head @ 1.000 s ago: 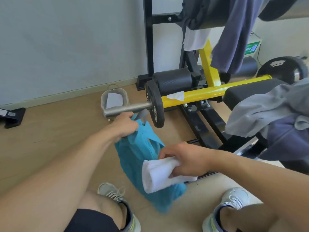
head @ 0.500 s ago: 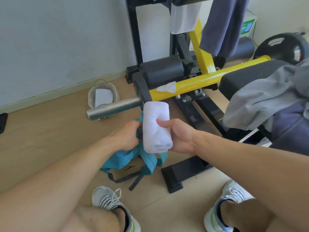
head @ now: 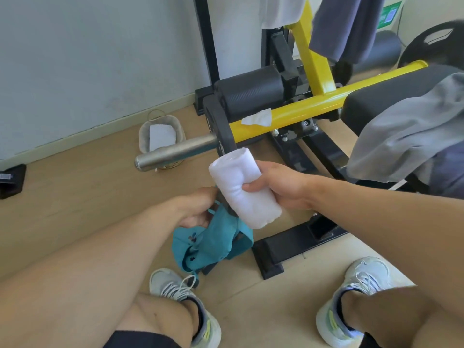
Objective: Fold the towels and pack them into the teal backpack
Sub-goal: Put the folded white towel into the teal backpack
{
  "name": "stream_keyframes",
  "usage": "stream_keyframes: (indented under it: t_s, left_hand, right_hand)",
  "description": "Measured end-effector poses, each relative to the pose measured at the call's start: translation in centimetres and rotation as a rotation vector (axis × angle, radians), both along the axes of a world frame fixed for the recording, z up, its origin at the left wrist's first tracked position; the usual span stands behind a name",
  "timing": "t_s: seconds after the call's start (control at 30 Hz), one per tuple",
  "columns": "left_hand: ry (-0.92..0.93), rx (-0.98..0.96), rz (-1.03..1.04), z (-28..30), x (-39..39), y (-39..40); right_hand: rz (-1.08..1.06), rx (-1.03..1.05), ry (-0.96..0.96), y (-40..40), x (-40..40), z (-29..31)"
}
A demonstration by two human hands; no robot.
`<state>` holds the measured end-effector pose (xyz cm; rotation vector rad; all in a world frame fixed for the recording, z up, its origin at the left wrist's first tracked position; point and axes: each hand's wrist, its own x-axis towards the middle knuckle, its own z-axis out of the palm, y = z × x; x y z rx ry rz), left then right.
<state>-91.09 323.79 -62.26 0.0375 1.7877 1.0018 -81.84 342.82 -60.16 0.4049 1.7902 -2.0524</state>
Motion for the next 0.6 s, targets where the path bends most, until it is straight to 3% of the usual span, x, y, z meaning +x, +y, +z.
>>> stream_keyframes:
  t_s: [0.1,0.17,0.23,0.3,0.47,0.6]
  left_hand:
    - [0.024,-0.069,-0.143,-0.3,0.8,0.6]
    - [0.175,-0.156,-0.226,-0.2,1.2,1.0]
    - [0.283,-0.207,-0.177,-0.1,1.0,1.3]
    - [0.303,-0.214,-0.012,-0.2,0.1,1.2]
    - [0.481,-0.153,0.353,-0.4,-3.0,0.0]
    - [0.718,-0.198,0.509,0.5,-4.4,0.0]
  right_hand:
    - [0.097,0.005,0.019,0.0,0.6,0.2]
    - [0.141,0.025,0.008,0.4,0.8,0.2]
    - [0.204,0.099,-0.02,1.6,0.9,0.6]
    - [0.25,0.308,-0.081,3.3,1.0,1.3]
    - [0.419,1.093,-0.288,6.3,2.5,0.8]
    - [0.318,1.337,-0.182,5.4,2.7,0.5]
